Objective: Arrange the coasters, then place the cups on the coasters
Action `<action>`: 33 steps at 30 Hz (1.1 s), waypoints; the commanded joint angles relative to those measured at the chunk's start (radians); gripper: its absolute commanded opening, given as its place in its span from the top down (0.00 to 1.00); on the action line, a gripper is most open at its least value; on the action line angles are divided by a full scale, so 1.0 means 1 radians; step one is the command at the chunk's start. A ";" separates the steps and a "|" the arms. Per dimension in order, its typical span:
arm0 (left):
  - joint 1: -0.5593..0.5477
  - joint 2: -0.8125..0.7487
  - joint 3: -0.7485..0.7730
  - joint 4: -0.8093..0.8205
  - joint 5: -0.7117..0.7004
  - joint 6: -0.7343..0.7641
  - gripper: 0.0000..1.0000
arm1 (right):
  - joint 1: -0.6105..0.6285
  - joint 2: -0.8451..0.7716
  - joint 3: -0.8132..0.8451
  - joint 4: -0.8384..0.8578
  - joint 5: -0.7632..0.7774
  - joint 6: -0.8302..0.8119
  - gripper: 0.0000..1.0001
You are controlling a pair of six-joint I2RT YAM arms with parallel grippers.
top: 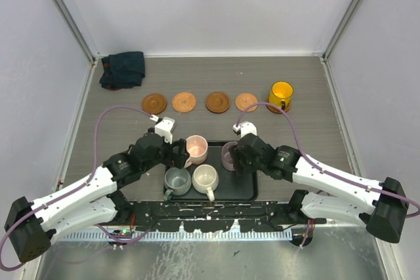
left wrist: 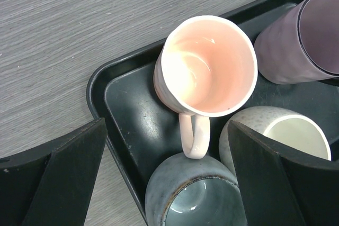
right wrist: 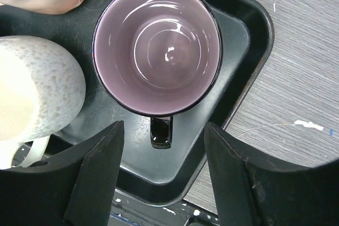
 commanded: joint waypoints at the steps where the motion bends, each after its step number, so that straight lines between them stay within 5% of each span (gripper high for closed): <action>1: -0.003 -0.009 0.040 0.033 -0.008 0.019 0.02 | 0.003 0.015 -0.007 0.073 -0.014 0.031 0.33; 33: -0.002 0.014 0.021 0.047 -0.019 0.038 0.02 | 0.002 0.185 -0.058 0.160 0.054 0.064 0.46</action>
